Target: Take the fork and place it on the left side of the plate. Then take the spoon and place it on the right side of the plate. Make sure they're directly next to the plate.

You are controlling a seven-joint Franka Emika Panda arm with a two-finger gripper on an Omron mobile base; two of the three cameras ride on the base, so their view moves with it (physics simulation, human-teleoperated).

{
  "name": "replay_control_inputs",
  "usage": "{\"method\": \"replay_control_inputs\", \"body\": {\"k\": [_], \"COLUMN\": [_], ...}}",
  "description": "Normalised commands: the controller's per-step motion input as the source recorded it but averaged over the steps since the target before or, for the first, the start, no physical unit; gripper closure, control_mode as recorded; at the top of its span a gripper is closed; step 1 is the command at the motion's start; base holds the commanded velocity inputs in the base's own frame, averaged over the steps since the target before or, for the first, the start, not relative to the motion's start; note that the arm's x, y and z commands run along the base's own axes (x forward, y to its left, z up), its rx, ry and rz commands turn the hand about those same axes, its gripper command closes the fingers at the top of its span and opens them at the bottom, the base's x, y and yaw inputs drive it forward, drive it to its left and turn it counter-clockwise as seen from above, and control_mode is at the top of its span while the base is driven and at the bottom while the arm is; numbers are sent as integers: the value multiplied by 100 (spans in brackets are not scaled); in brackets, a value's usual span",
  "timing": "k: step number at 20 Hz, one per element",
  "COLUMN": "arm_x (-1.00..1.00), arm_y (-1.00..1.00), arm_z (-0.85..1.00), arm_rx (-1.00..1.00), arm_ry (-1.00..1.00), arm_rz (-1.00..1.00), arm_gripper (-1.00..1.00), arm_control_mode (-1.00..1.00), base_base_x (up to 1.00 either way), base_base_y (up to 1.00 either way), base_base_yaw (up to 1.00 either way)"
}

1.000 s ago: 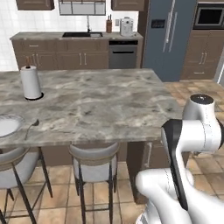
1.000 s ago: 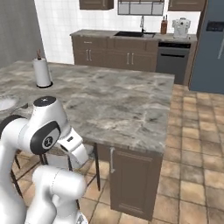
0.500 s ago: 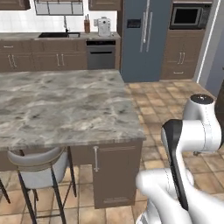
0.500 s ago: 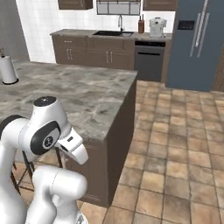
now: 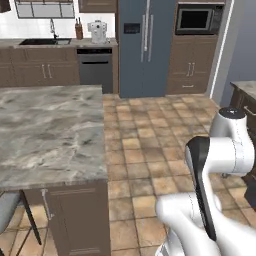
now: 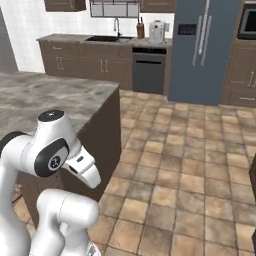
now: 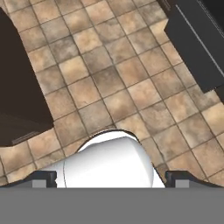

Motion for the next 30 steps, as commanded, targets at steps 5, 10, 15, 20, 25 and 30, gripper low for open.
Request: {"method": "replay_control_inputs", "body": {"k": [5, 10, 15, 20, 25, 30], "arm_x": [0, 0, 0, 0, 0, 0], "arm_y": [0, 0, 0, 0, 0, 0], "arm_z": [0, 0, 0, 0, 0, 0], "arm_rx": [0, 0, 0, 0, 0, 0], "arm_ry": [0, 0, 0, 0, 0, 0], "arm_rz": [0, 0, 0, 0, 0, 0], "arm_gripper": [-100, -100, -100, -100, -100, -100], "arm_control_mode": [100, 100, 100, 100, 100, 100], "base_base_x": [100, 100, 100, 100, 100, 100], "base_base_y": [-100, -84, -35, -10, 0, 0], "base_base_yaw": [2, 5, 9, 8, 10, 9]}}
